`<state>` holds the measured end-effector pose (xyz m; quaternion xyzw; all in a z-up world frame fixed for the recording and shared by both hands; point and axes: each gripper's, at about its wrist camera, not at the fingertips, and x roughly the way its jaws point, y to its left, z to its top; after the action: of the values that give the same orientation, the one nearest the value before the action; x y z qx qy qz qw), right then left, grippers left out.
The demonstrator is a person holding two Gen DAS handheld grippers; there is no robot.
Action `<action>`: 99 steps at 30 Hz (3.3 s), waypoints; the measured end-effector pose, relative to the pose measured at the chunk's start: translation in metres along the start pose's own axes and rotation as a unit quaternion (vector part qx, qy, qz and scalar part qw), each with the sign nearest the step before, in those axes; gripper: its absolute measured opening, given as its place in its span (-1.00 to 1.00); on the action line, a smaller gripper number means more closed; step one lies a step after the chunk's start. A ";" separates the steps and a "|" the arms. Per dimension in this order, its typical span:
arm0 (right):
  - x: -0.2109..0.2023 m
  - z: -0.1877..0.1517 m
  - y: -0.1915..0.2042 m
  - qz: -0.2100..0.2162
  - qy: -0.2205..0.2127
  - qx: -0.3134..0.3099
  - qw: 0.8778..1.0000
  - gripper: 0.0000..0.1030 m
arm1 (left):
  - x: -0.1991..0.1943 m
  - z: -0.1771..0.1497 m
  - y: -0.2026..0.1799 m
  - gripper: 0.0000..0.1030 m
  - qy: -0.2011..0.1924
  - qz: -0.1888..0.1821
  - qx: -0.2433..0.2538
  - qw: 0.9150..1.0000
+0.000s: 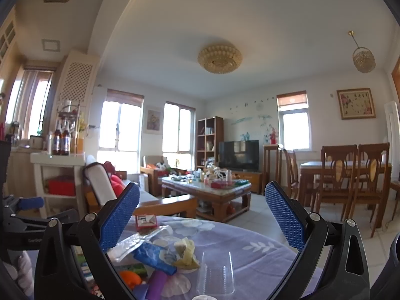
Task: Collect trash
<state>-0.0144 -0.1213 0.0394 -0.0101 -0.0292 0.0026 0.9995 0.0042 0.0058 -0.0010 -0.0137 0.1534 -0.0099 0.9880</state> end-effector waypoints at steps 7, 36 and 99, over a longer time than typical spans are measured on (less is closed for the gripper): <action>-0.001 0.000 -0.001 -0.001 0.002 0.005 1.000 0.92 | 0.001 0.000 0.000 0.90 0.001 0.000 0.000 1.000; 0.002 0.000 -0.005 -0.002 0.022 0.017 1.000 0.92 | 0.002 -0.007 -0.001 0.90 0.004 0.001 0.000 1.000; 0.045 -0.046 -0.058 0.102 0.400 0.115 0.904 0.77 | 0.058 -0.014 0.042 0.90 0.239 -0.158 0.095 0.953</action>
<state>0.0338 -0.1802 -0.0022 0.1018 0.3744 0.1040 0.9158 0.0560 0.0458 -0.0336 0.0588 0.3793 -0.1834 0.9050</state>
